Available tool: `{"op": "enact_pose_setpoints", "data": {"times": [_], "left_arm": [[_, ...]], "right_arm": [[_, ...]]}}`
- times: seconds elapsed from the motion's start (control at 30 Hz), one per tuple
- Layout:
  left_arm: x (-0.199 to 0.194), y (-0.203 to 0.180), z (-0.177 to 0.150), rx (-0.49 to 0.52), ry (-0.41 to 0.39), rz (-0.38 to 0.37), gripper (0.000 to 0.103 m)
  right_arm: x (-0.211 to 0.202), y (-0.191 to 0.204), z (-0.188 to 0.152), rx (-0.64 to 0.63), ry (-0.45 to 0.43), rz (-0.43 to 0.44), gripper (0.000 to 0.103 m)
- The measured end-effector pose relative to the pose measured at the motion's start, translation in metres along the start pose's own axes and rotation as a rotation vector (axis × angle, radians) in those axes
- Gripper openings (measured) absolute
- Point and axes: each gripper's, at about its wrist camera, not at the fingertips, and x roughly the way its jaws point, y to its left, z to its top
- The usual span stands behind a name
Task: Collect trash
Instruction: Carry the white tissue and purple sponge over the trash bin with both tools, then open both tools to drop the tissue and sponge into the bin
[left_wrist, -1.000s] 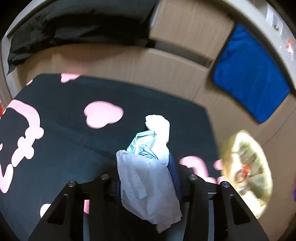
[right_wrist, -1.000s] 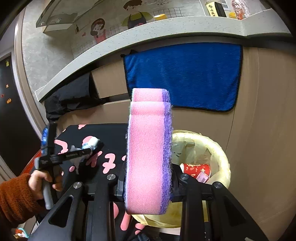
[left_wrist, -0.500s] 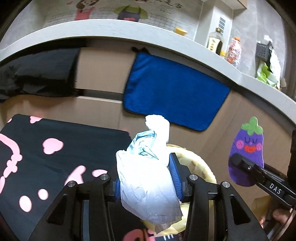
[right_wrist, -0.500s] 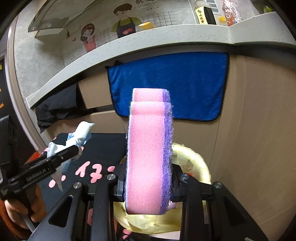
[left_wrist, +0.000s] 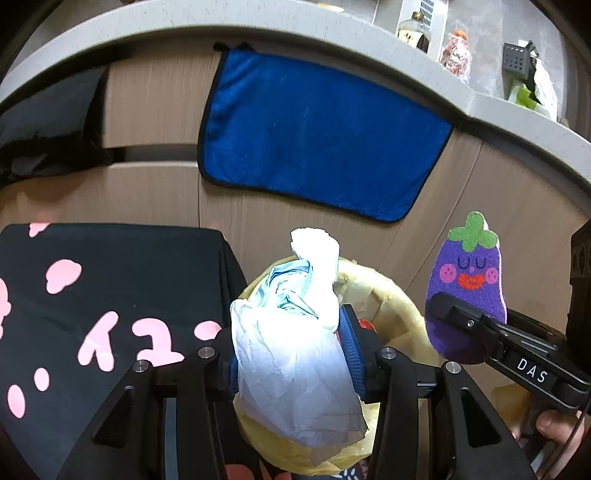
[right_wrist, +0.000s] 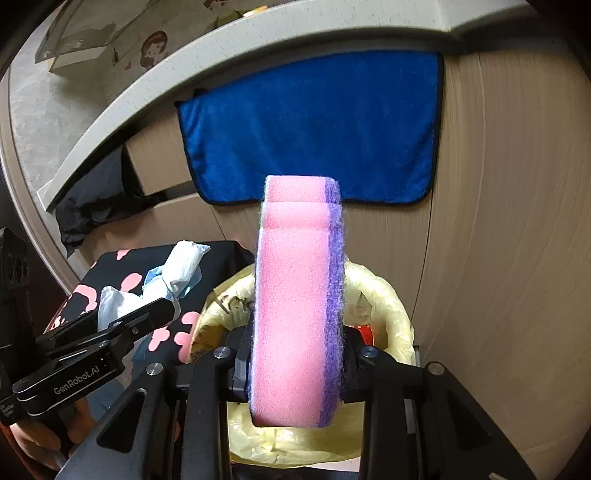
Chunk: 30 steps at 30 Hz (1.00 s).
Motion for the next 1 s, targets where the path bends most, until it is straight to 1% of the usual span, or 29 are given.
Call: {"op": "enact_pose_setpoints", "data": {"times": [0.2,0.33,0.47,0.53,0.6,0.63,0.67,0.7,0.77,0.8,0.83,0.87,0.9,0.93,1.0], "left_arm": [[0.028,-0.001,-0.002,-0.019,0.054,-0.035,0.046],[0.037,-0.001,-0.004,-0.032,0.076,-0.068,0.047],[0.043,0.003,-0.003,-0.055,0.086,-0.102,0.056],[0.047,0.004,-0.002,-0.063,0.115,-0.132,0.056],[0.051,0.003,-0.002,-0.042,0.155,-0.127,0.057],[0.049,0.002,-0.002,-0.036,0.150,-0.122,0.057],[0.046,0.002,-0.002,-0.036,0.129,-0.116,0.057],[0.039,0.004,0.000,-0.042,0.093,-0.105,0.060],[0.028,0.009,0.003,-0.065,0.056,-0.101,0.064],[0.021,0.013,0.006,-0.085,0.039,-0.102,0.065],[0.014,0.018,0.008,-0.100,0.026,-0.100,0.065],[0.007,0.022,0.011,-0.110,0.013,-0.092,0.065],[-0.002,0.026,0.013,-0.116,-0.003,-0.076,0.065],[-0.014,0.029,0.013,-0.114,-0.022,-0.048,0.065],[-0.031,0.033,0.012,-0.106,-0.037,-0.024,0.065]], "right_arm": [[0.017,-0.010,-0.003,0.017,0.022,0.002,0.029],[0.023,-0.015,-0.005,0.025,0.034,0.001,0.029],[0.030,-0.020,-0.006,0.037,0.043,-0.002,0.029],[0.030,-0.021,-0.007,0.040,0.046,-0.001,0.029],[0.032,-0.021,-0.006,0.043,0.049,-0.001,0.029],[0.034,-0.021,-0.005,0.043,0.050,-0.001,0.030],[0.035,-0.020,-0.005,0.045,0.049,-0.004,0.030],[0.034,-0.021,-0.006,0.046,0.048,-0.006,0.030],[0.034,-0.021,-0.006,0.048,0.044,0.001,0.030],[0.035,-0.021,-0.006,0.049,0.043,0.006,0.032],[0.035,-0.020,-0.006,0.050,0.044,0.008,0.042],[0.035,-0.019,-0.006,0.050,0.045,0.010,0.048],[0.034,-0.017,-0.006,0.048,0.043,0.013,0.058],[0.032,-0.015,-0.006,0.046,0.037,0.010,0.060],[0.026,-0.010,-0.004,0.041,0.023,-0.004,0.061]]}}
